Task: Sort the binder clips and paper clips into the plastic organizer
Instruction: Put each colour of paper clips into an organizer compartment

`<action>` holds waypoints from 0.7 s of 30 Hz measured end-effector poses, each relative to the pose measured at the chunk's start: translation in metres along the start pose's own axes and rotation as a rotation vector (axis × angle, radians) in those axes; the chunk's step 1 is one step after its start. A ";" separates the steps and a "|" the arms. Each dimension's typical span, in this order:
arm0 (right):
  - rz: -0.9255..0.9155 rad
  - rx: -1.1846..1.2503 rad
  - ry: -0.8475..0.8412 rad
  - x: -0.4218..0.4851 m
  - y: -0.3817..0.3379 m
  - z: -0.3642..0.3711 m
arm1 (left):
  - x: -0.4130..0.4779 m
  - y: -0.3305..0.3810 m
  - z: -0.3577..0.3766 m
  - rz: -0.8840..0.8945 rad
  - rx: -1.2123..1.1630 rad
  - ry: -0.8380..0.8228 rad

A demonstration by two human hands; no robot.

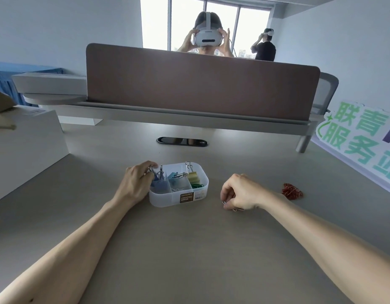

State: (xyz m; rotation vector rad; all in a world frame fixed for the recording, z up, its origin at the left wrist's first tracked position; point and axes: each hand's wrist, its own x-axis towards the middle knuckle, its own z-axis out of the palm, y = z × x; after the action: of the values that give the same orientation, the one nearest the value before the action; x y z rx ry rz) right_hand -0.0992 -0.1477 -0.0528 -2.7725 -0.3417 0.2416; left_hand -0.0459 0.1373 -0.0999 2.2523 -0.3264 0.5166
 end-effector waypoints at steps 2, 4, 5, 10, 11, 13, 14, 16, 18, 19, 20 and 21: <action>0.011 -0.014 0.011 0.000 -0.002 -0.001 | 0.000 -0.001 0.000 0.003 0.001 0.001; 0.015 -0.021 0.020 0.000 -0.005 -0.001 | 0.001 -0.002 0.000 0.001 0.001 0.002; 0.016 -0.020 0.023 0.000 -0.005 0.000 | 0.001 -0.002 0.000 0.000 0.000 0.001; 0.027 0.012 0.007 -0.003 0.001 -0.004 | 0.001 -0.001 0.000 -0.003 -0.009 0.003; 0.029 -0.010 0.019 -0.004 0.002 -0.005 | 0.001 -0.002 0.000 -0.002 -0.008 0.005; 0.035 -0.051 0.044 -0.008 0.005 -0.005 | 0.001 -0.003 0.001 0.002 -0.006 0.008; 0.038 -0.057 0.045 -0.009 0.005 -0.004 | 0.002 -0.003 0.001 0.002 -0.005 0.009; 0.043 -0.074 0.036 -0.011 0.003 -0.002 | 0.002 -0.004 0.001 0.002 -0.004 0.008; 0.065 -0.098 0.022 -0.011 0.002 0.001 | 0.002 -0.004 0.001 0.003 -0.008 0.005; 0.077 -0.115 0.019 -0.010 0.001 0.002 | 0.002 -0.003 0.001 0.007 -0.009 0.005; 0.089 -0.134 0.016 -0.009 0.001 0.003 | 0.001 -0.003 0.001 0.011 -0.009 0.003; 0.098 -0.153 0.012 -0.008 0.000 0.005 | 0.001 -0.002 0.001 0.015 -0.009 0.002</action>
State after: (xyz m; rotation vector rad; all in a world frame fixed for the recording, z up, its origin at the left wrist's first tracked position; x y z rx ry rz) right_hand -0.1075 -0.1481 -0.0562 -2.9445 -0.2305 0.2315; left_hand -0.0443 0.1379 -0.1014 2.2419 -0.3446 0.5238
